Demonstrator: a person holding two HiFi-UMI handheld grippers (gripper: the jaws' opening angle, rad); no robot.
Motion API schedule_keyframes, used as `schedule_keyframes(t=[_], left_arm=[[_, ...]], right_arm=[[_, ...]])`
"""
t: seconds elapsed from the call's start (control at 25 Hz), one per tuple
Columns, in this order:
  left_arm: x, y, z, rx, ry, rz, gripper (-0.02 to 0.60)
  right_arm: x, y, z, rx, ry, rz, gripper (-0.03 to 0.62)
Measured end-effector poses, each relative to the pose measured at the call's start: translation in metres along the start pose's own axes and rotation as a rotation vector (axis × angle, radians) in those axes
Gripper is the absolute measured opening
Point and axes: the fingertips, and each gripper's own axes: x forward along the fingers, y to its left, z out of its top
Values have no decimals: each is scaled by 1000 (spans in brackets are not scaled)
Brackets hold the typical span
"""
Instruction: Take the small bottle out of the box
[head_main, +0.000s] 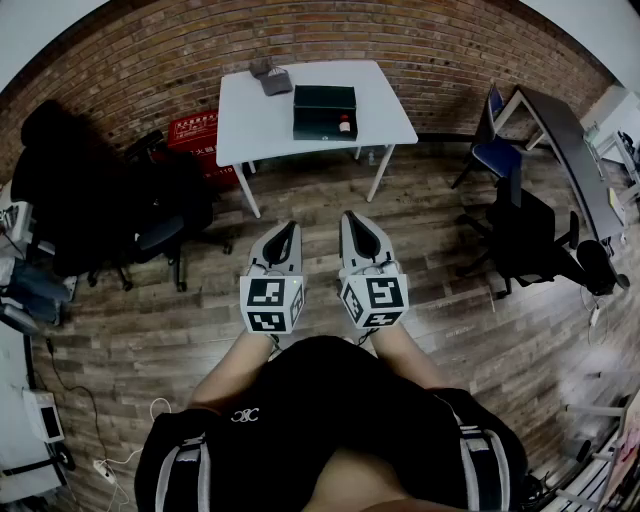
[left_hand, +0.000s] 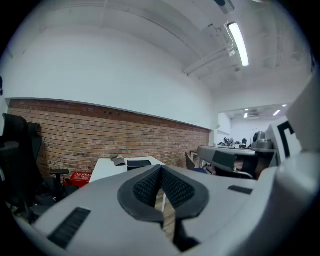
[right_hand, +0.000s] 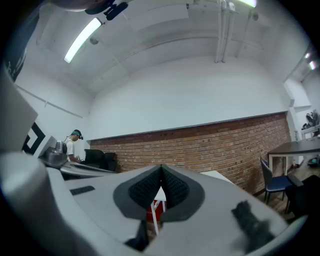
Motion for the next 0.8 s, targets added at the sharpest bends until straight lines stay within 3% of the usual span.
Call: schedule_keyframes(t=[0.8], left_arm=[[2,-12,-6,-15,12,20,12]], right_arm=[[-6,-12,-10,32,28,4,31]])
